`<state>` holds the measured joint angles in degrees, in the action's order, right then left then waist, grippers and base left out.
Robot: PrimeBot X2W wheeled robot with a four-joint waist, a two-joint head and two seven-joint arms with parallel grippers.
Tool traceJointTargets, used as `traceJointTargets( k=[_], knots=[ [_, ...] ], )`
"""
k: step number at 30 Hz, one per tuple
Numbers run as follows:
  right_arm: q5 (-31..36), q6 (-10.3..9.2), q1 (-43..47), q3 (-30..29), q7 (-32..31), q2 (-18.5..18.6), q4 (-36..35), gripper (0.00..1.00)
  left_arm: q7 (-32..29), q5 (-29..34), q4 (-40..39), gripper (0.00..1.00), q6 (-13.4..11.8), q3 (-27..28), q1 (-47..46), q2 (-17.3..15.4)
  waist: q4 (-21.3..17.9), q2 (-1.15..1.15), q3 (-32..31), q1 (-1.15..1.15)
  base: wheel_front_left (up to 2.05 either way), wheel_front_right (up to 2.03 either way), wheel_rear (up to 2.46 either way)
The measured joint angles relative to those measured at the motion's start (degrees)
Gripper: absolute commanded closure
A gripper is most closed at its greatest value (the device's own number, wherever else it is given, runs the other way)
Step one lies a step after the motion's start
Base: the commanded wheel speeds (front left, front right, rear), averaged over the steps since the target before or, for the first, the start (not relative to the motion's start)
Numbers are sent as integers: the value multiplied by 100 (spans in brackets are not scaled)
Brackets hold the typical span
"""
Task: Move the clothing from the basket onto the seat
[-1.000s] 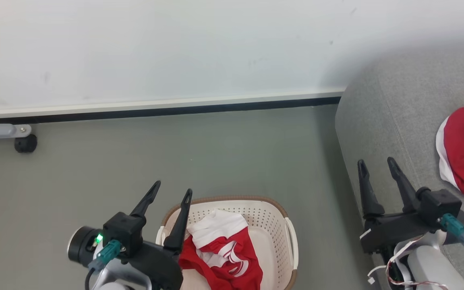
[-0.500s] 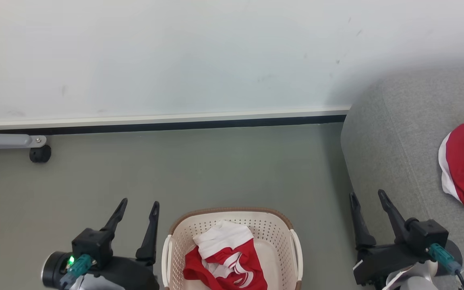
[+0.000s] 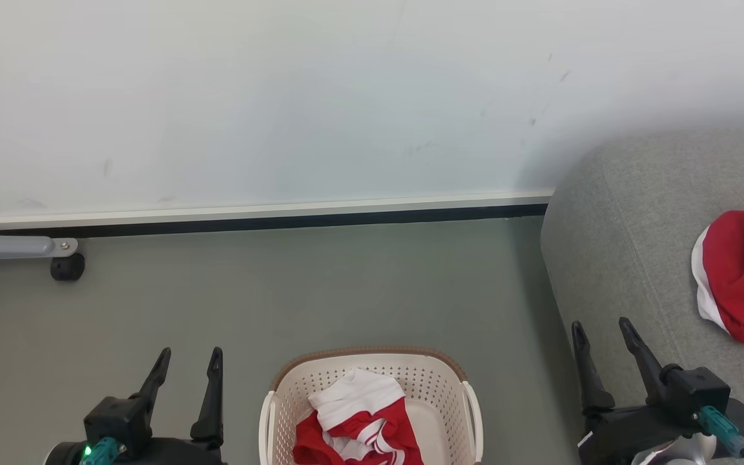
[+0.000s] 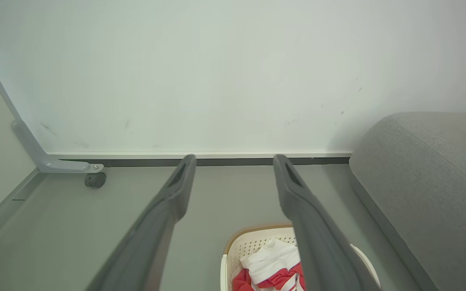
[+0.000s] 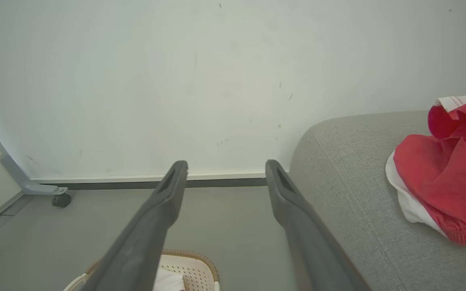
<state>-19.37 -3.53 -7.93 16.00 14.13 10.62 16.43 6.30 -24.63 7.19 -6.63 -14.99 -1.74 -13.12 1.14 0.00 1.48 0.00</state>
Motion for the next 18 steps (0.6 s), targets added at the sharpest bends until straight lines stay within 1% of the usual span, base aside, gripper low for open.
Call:
traceJointTargets(
  k=[4, 6, 9, 16, 18],
  knots=[
    [26, -10, 42, -5, -52, 34, -111, 0, 36, 2, -19, 0, -1, 41, 9, 34, -13, 0, -14, 0, 0, 0, 0],
    [27, -51, 42, -8, -76, 38, -152, 0, 36, 10, -34, 0, -1, 56, 19, 53, -19, 0, -18, 0, 0, 0, 0],
    [27, -52, 44, -12, -125, 51, -205, 0, 36, 19, -52, 0, -43, 70, 48, 68, -30, 0, -16, 0, 0, 0, 0],
    [32, -58, 59, -27, -200, 71, -316, 0, 36, 52, -73, 0, -43, 116, 91, 81, -59, 0, -3, 0, 0, 0, 0],
    [32, -86, 64, -29, -245, 71, -355, 0, 36, 53, -91, 0, -43, 126, 96, 88, -66, 0, 4, 0, 0, 0, 0]
  ],
)
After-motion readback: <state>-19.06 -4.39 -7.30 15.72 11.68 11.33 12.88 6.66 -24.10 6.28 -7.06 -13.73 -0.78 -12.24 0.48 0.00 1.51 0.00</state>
